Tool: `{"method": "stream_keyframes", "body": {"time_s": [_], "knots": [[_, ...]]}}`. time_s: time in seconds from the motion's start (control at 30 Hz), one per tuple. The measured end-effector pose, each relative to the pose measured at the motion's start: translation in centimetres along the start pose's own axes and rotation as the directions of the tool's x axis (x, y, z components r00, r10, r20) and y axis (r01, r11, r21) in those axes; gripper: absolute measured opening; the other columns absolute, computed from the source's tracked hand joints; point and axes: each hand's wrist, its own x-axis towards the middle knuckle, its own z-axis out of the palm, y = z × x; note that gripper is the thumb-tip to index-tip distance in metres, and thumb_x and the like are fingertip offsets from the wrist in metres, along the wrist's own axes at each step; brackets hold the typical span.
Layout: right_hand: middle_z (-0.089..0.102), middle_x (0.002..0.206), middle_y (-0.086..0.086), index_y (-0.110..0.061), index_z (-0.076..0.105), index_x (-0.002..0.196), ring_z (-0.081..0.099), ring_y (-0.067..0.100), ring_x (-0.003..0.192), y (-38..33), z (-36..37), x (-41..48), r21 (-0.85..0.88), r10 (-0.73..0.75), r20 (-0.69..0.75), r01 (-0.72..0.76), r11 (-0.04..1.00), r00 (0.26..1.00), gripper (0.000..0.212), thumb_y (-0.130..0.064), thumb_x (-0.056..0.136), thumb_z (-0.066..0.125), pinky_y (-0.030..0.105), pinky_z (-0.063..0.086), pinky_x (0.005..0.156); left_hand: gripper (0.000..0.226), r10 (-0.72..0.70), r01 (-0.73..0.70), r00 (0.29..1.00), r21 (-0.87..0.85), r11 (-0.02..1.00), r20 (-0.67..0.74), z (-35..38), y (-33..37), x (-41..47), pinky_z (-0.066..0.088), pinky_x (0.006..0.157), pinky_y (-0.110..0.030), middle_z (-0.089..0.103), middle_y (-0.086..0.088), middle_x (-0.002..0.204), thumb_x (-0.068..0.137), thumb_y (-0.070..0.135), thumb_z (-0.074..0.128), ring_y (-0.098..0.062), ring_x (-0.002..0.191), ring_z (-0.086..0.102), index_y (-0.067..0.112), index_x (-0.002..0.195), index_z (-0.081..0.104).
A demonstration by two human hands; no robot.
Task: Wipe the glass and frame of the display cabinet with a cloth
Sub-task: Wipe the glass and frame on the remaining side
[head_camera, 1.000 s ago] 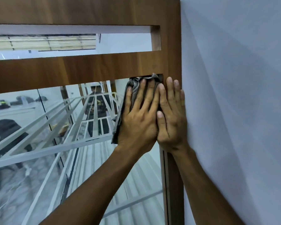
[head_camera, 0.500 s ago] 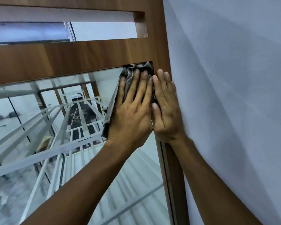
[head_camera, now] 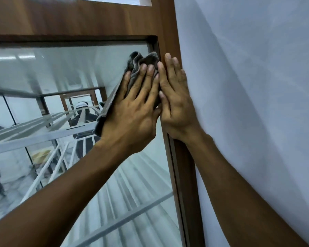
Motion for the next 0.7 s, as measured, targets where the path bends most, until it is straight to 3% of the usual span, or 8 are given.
{"method": "stream_keyframes", "body": {"time_s": [0.13, 0.43, 0.6, 0.7], "knots": [[0.018, 0.168, 0.024, 0.003, 0.027, 0.157, 0.011, 0.038, 0.158, 0.3, 0.3, -0.3, -0.026, -0.037, -0.018, 0.036, 0.999, 0.999, 0.055, -0.004, 0.105, 0.04, 0.046, 0.006, 0.131, 0.07, -0.006, 0.005, 1.0, 0.03, 1.0, 0.025, -0.1, 0.3, -0.8, 0.0, 0.131, -0.05, 0.01, -0.019, 0.173, 0.107, 0.038, 0.029, -0.031, 0.162, 0.003, 0.001, 0.165, 0.015], [0.016, 0.17, 0.019, -0.004, 0.027, 0.16, 0.008, 0.032, 0.159, 0.2, 0.9, -1.4, -0.108, -0.074, -0.044, 0.069, 0.992, 0.996, 0.062, -0.019, 0.099, 0.03, 0.045, 0.006, 0.131, 0.08, -0.098, 0.098, 0.995, 0.028, 0.995, -0.034, 0.2, 0.6, -2.1, -0.002, 0.131, -0.051, 0.009, -0.017, 0.173, 0.1, 0.049, 0.033, -0.029, 0.162, 0.002, 0.006, 0.166, 0.015], [0.021, 0.169, 0.014, -0.007, 0.028, 0.159, 0.01, 0.032, 0.159, 0.2, 0.9, -2.1, -0.146, -0.115, -0.043, 0.108, 0.983, 0.992, 0.065, -0.013, 0.094, 0.033, 0.049, 0.008, 0.13, 0.08, -0.11, 0.107, 0.994, -0.08, 0.991, -0.024, 0.1, 0.6, -2.1, -0.005, 0.131, -0.041, 0.012, -0.016, 0.173, 0.102, 0.044, 0.037, -0.024, 0.162, 0.003, 0.003, 0.165, 0.01], [0.021, 0.169, 0.011, -0.008, 0.031, 0.159, 0.008, 0.032, 0.159, 0.2, 1.0, -3.2, -0.224, -0.112, -0.048, 0.099, 0.97, 0.993, 0.064, -0.005, 0.096, 0.043, 0.045, 0.006, 0.13, 0.082, -0.144, 0.142, 0.99, -0.112, 0.983, -0.004, -0.3, 0.7, -2.6, -0.009, 0.13, -0.039, 0.012, -0.017, 0.173, 0.101, 0.044, 0.043, -0.024, 0.162, 0.002, 0.004, 0.165, 0.011]]}}
